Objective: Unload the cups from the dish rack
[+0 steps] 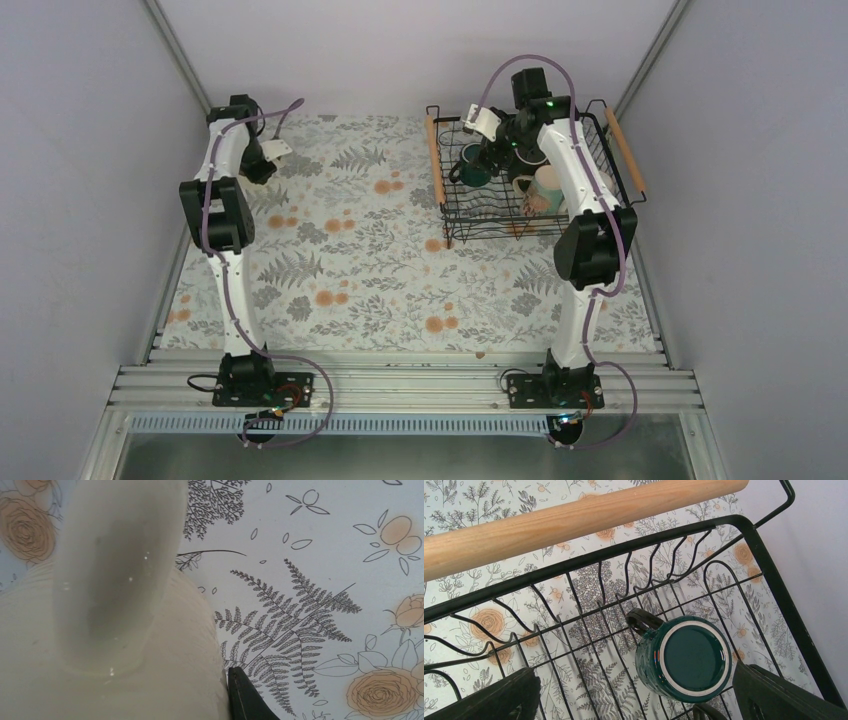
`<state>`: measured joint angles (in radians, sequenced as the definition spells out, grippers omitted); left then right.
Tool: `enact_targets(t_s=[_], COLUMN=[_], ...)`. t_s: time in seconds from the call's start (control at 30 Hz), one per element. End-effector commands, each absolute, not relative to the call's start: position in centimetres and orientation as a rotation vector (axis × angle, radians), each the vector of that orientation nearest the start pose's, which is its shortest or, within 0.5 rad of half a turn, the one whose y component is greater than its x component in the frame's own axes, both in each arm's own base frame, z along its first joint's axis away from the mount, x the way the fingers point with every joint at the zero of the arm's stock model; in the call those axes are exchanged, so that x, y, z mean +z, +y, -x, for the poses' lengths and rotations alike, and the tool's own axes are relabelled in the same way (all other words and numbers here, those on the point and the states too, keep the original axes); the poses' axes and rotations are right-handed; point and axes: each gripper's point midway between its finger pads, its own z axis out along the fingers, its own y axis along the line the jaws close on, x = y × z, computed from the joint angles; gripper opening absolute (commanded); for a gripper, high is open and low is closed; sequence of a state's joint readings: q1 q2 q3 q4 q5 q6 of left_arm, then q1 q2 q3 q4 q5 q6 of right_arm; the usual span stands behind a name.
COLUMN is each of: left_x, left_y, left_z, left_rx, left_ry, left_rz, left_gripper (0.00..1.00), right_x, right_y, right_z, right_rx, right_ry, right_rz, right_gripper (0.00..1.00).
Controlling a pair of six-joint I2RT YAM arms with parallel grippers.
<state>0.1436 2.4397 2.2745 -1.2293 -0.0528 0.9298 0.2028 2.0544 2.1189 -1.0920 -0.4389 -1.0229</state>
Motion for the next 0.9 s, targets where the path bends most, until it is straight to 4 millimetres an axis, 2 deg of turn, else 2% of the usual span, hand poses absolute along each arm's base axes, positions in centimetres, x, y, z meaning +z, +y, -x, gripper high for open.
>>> enact_targets(t_s=[0.0, 0.13, 0.3, 0.4, 0.5, 0.6, 0.7, 0.87], left_x=[7.6, 7.4, 9.3, 10.3, 12.1, 14.8, 18.4, 25.8], left_y=[9.3, 9.7, 9.7, 9.7, 9.7, 10.0, 9.8, 7.4], left_z=[-52.5, -52.6, -52.9, -52.7, -52.6, -52.5, -52.5, -52.6], left_rx=[0.301, 0.325, 0.34, 0.353, 0.374, 0.432, 0.475, 0.477], left_ry=[2.743, 2.757, 2.732, 2.723, 2.698, 2.668, 2.606, 2.432], left_rz=[-1.119, -1.107, -1.064, -1.063, -1.05, -1.016, -0.972, -0.886], left_gripper=[0.07, 0.18, 0.39, 0.42, 0.48, 0.6, 0.71, 0.82], right_x=[25.0, 25.6, 25.9, 25.9, 26.1, 26.1, 25.3, 23.9], right_y=[17.5, 17.4, 17.2, 17.0, 16.6, 15.7, 14.5, 13.3], right_z=[-47.1, -47.2, -47.1, -47.1, -47.1, -47.4, -47.5, -47.7], right_rx=[0.201, 0.181, 0.162, 0.146, 0.119, 0.057, -0.012, -0.102], right_ry=[1.886, 1.872, 1.869, 1.876, 1.883, 1.909, 1.953, 1.975], right_rz=[1.526, 1.518, 1.526, 1.534, 1.533, 1.531, 1.555, 1.628], right_gripper=[0.99, 1.0, 1.0, 1.0, 1.0, 1.0, 1.0, 0.99])
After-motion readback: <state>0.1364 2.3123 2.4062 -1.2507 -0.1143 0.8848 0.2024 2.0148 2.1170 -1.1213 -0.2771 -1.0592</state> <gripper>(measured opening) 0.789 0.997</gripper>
